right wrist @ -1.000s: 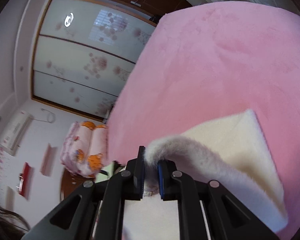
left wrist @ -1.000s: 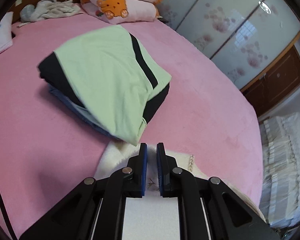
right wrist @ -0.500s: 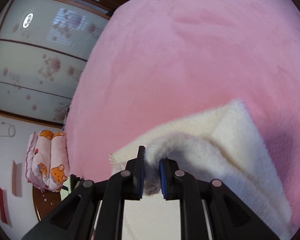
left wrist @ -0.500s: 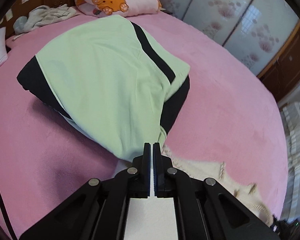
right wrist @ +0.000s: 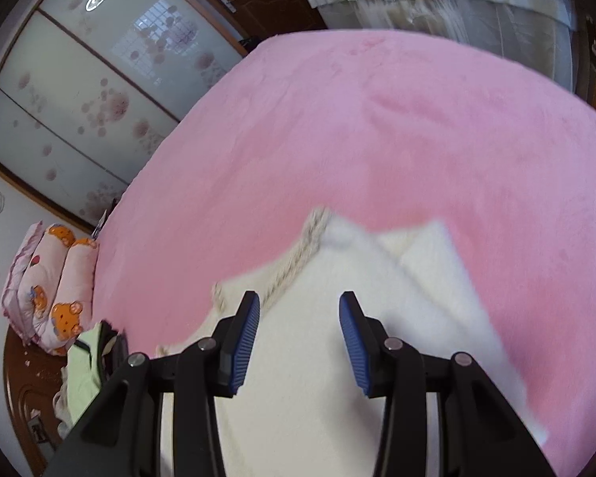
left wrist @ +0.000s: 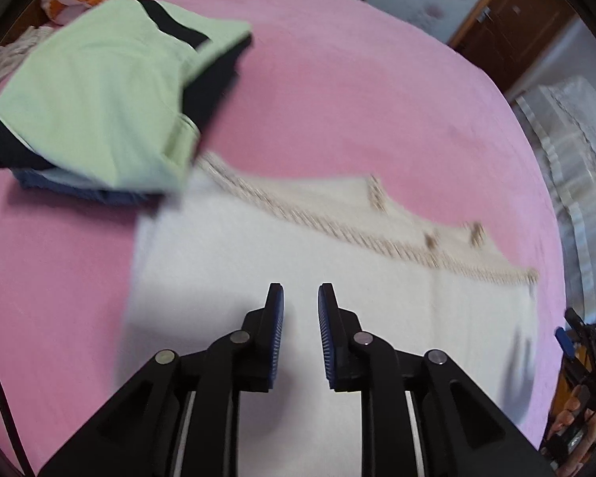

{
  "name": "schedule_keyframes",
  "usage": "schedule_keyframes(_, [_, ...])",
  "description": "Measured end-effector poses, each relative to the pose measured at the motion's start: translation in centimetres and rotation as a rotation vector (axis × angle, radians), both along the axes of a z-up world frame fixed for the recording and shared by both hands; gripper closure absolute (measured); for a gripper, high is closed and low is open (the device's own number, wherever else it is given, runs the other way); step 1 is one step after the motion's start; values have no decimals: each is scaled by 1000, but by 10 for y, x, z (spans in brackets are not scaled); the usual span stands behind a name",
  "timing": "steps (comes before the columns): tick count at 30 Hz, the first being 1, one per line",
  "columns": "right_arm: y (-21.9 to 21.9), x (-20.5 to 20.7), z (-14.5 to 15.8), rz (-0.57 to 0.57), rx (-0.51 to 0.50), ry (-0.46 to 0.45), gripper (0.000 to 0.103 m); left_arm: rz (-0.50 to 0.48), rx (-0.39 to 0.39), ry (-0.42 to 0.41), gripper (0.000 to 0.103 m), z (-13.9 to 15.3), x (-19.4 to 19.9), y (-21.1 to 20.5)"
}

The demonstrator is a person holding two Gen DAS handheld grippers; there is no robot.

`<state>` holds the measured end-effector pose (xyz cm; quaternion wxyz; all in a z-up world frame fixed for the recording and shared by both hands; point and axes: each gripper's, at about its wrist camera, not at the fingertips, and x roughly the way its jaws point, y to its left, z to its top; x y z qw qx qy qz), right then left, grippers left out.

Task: Fold large clothes
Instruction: 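Open both tools to release the folded hem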

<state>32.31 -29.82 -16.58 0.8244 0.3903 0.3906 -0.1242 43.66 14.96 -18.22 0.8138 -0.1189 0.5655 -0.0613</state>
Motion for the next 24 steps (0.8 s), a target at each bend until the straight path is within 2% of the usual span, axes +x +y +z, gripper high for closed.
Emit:
schedule_keyframes(4, [39, -22, -20, 89, 111, 35, 61, -61, -37, 65, 87, -12, -31, -27])
schedule_keyframes(8, [81, -39, -39, 216, 176, 99, 62, -145, -101, 76, 87, -16, -65, -50])
schedule_keyframes(10, [100, -47, -45, 291, 203, 117, 67, -183, -127, 93, 87, -20, -80, -59])
schedule_keyframes(12, [120, -56, -45, 368, 193, 124, 80, -210, -152, 130, 87, -26, -95, -67])
schedule_keyframes(17, [156, -71, -48, 539, 121, 129, 102, -219, -201, 212, 93, -41, -129, -78])
schedule_keyframes(20, [169, -71, -50, 633, 50, 125, 103, -233, -180, 229, 96, -51, -139, -87])
schedule_keyframes(24, [173, -63, -60, 710, 8, 148, 103, -236, -163, 249, 96, -66, -137, -97])
